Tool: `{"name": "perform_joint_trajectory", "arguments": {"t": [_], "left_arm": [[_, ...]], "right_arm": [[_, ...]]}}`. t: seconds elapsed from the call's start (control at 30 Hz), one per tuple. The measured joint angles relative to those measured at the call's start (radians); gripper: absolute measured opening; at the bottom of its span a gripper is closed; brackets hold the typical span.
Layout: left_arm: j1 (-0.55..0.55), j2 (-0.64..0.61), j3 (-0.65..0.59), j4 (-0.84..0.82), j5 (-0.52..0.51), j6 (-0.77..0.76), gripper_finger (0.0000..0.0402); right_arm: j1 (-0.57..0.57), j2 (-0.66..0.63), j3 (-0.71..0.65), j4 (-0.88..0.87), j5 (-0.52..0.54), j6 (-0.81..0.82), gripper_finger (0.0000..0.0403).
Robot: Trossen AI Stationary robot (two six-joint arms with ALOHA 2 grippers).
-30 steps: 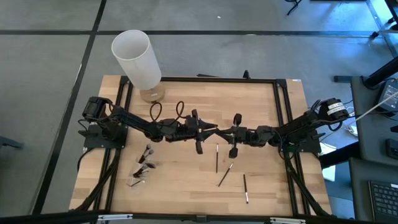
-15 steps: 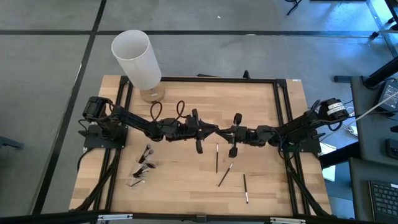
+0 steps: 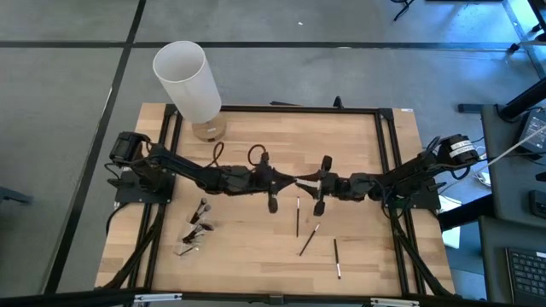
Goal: Put items in baskets/containers
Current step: Put the black eyeshadow brush into the transparent organizer
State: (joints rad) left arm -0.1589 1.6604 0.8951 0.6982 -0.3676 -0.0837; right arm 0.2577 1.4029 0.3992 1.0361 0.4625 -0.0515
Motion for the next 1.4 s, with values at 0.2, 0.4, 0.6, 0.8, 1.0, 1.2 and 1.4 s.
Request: {"name": "perform_joint_trajectory", "arguments": {"t": [0.2,0.4,0.6,0.8,1.0,1.2,1.4], "left_arm": [[-0.056,-0.202,0.0,-0.39,-0.154,-0.038,0.0019],[-0.19,-0.432,0.0,-0.743,-0.068,-0.302,0.0018],[-0.354,-0.502,0.016,-0.784,0.196,-0.405,0.0017],[-0.48,-0.474,0.129,-1.023,0.214,-0.555,0.0016],[-0.596,-0.461,0.25,-1.369,0.213,-0.855,0.0016],[-0.716,-0.456,0.265,-1.558,0.144,-1.035,0.0016],[-0.788,-0.407,0.219,-1.654,0.067,-1.124,0.002]], "right_arm": [[-0.027,-0.082,0.015,-0.25,-0.275,0.075,0.0147],[-0.039,-0.191,0.08,-0.49,-0.378,0.133,0.0162],[-0.039,-0.258,0.085,-0.571,-0.376,0.157,0.0163],[-0.039,-0.259,0.085,-0.571,-0.356,0.188,0.0163],[-0.039,-0.259,0.085,-0.59,-0.35,0.21,0.0163],[-0.039,-0.259,0.085,-0.594,-0.35,0.21,0.0163],[-0.039,-0.259,0.085,-0.6,-0.35,0.21,0.0163]]}}
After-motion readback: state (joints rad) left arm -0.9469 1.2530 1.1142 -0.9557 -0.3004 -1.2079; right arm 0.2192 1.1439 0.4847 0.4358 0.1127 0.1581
